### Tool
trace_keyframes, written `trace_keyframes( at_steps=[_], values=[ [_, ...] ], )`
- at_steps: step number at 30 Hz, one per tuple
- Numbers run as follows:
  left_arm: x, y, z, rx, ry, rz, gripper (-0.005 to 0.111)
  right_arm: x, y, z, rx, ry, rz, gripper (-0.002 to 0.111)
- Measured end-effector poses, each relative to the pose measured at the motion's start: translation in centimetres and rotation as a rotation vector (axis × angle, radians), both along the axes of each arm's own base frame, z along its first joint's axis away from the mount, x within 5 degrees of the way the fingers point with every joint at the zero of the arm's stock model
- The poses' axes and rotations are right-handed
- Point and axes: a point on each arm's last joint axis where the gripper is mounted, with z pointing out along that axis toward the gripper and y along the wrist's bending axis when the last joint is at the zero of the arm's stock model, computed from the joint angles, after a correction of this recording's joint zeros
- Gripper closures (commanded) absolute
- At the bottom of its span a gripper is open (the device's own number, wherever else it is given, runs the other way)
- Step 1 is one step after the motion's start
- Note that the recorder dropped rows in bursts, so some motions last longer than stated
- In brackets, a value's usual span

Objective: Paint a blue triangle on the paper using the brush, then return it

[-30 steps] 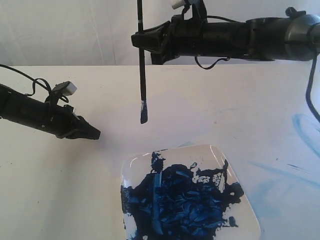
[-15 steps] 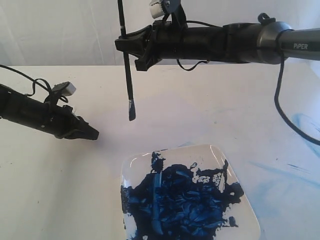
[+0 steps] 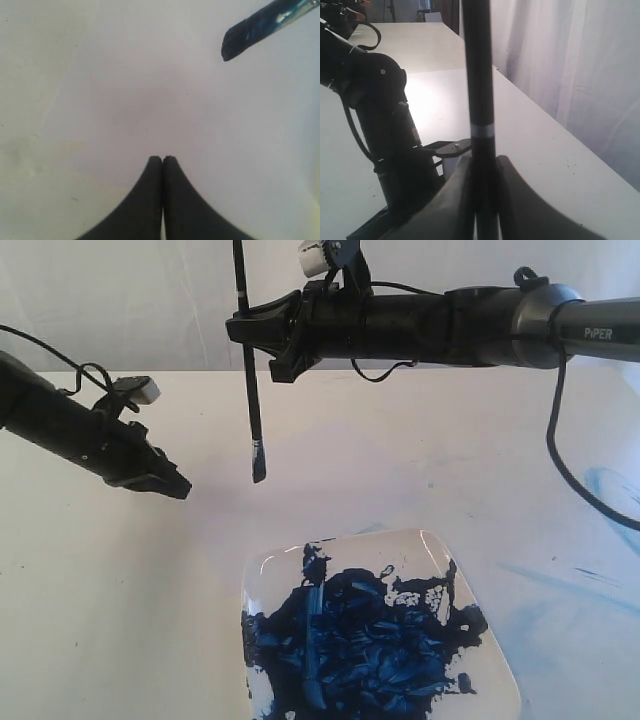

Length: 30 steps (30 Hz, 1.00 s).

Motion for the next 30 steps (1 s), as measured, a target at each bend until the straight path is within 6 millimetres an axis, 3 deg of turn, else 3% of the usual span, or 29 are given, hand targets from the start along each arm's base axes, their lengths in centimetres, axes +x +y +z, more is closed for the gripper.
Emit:
trace_keyframes(
  at_steps=[7,19,30],
  values=[
    [-0.1,-2.2,-0.2,0.083,-0.03,-0.006,0.107,0.2,0.0,-0.1,-0.009,-0.001,-0.02,0.108],
    [0.1,-2.2,-1.6,0.101,-0.007,0.005,0.107,0.3,-0.1,-0.1,-0.014,-0.001,-0.031,0.108],
    [0.1,-2.2,-1.6,0.101,-0.008,0.008,0.107,0.5,0.1,-1.0,-0.029,-0.028,-0.026,0.108]
  ],
)
